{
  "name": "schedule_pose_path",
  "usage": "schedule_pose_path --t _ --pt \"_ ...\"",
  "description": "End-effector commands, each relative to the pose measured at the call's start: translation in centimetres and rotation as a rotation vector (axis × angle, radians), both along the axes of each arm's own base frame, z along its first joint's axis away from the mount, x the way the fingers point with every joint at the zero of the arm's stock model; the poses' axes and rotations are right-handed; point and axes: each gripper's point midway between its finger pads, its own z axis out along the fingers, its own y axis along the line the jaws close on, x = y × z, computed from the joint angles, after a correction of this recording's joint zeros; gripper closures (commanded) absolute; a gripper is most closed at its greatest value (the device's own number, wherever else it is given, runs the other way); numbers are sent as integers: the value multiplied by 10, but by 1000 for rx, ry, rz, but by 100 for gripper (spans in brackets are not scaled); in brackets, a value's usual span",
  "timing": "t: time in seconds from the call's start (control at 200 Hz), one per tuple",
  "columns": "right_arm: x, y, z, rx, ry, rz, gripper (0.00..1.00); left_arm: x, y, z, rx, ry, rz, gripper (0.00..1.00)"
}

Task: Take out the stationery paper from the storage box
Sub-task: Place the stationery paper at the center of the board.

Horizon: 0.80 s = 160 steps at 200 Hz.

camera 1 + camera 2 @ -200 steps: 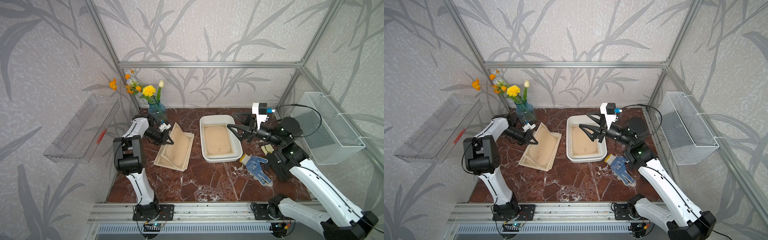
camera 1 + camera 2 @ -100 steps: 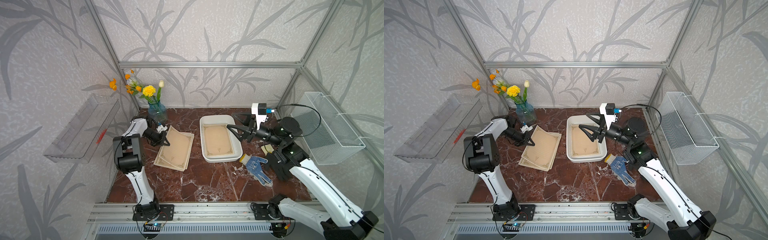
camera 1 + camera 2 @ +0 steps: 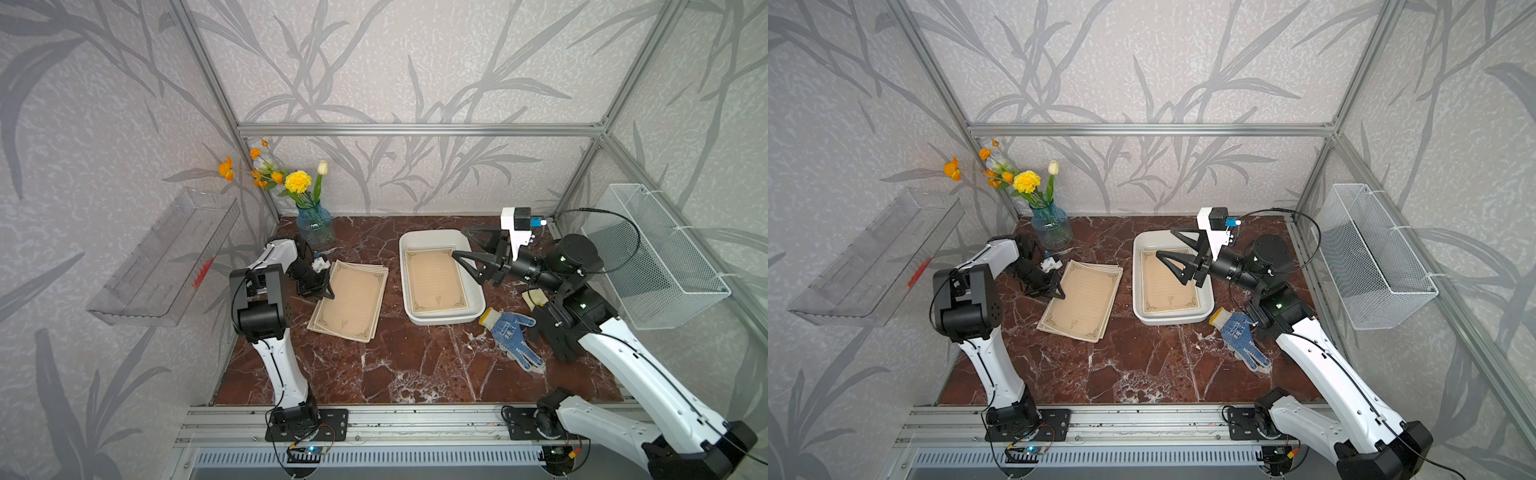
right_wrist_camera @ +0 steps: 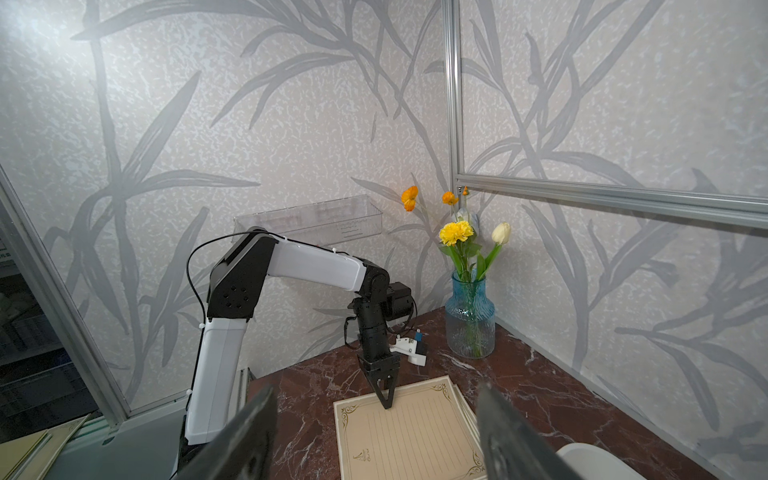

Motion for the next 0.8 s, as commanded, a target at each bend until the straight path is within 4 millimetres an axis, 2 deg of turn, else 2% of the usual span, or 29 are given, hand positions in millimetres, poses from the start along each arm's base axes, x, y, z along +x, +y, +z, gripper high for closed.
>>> schedule_pose_path --t 0.0,0.1,0.19,0.29,0.36,0.465,0.585,0.71,0.795 --pt "-8 -2 17 12 -49 -7 25 -2 18 -1 89 -1 27 72" --pt "-5 -2 14 -1 -45 -27 26 -1 30 1 152 -12 41 67" --pt "10 -6 6 -43 4 -121 26 -1 44 5 219 -23 62 66" --pt "41 -20 -17 -134 132 -297 26 1 58 15 294 -66 85 66" --pt "61 -32 -47 -247 256 -417 28 5 66 26 347 -112 102 66" --pt "81 -46 -87 -397 390 -538 31 10 76 49 415 -211 133 66" --pt "89 -53 -120 -499 486 -592 34 19 84 78 471 -363 166 66" --pt "97 -60 -144 -562 539 -643 35 30 76 121 467 -613 202 66" --pt "102 -62 -161 -613 568 -663 36 33 61 150 424 -804 207 61"
